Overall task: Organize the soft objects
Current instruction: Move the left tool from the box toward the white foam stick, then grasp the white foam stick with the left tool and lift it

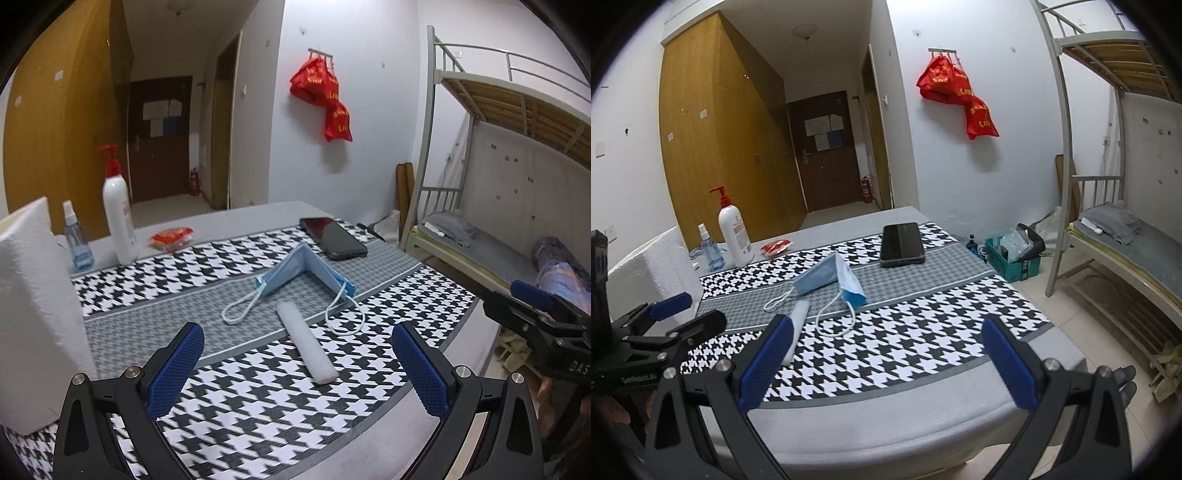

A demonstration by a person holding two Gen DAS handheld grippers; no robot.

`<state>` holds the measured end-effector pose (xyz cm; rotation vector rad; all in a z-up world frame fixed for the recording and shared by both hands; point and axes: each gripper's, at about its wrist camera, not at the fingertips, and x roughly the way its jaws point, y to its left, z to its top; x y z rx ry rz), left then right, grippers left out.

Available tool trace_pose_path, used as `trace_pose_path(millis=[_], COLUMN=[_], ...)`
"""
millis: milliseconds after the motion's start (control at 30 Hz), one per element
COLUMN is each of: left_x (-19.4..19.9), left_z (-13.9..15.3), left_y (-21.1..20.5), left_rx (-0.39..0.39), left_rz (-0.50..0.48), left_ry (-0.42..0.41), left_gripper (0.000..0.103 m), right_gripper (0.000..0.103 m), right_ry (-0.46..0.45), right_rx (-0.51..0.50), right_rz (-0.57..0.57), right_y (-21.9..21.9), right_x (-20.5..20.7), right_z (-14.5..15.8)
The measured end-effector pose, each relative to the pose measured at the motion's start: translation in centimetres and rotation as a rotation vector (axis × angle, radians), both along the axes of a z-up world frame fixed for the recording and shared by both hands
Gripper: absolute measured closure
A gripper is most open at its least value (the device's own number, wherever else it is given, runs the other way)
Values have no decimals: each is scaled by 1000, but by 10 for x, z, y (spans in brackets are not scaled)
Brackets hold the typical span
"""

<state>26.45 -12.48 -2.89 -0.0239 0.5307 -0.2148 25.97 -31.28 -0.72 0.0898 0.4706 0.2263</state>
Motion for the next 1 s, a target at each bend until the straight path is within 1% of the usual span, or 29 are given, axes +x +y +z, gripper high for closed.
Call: trace_pose_path(millis=[133, 333, 433, 500, 600, 700, 767, 900, 933, 1000], left_x=[12, 31, 36, 41, 47, 53, 55, 60, 61, 63], left_z=[-8, -21, -24, -26, -31, -37, -39, -44, -45, -48], left_y=[-9, -16, -20, -23, -26, -29, -30, -33, -34, -35], left_rx=[26, 31, 40, 49, 31, 51, 53, 62, 64, 62], left_rz=[1, 6, 12, 21, 9, 29, 32, 37, 41, 46], left_ry=[30, 109, 128, 150, 196, 228, 243, 273, 277, 293], left_gripper=[1, 1, 3, 6, 11, 17, 23, 29, 34, 35], right_gripper=[0, 0, 0, 0, 0, 0, 0, 0, 0, 0], right_ry=[20, 37, 39, 41, 48, 49, 49, 55, 57, 56], right_rx=[7, 4, 6, 9, 11, 15, 18, 14, 14, 14], right_rz=[-6, 3, 2, 5, 9, 16, 23, 23, 24, 30], right_y=[-5, -6, -7, -9, -9, -9, -10, -10, -10, -9], right_x=[5, 11, 13, 13, 15, 15, 15, 16, 16, 15], right_z=[-6, -10, -12, -13, -15, -17, -17, -18, -19, -19])
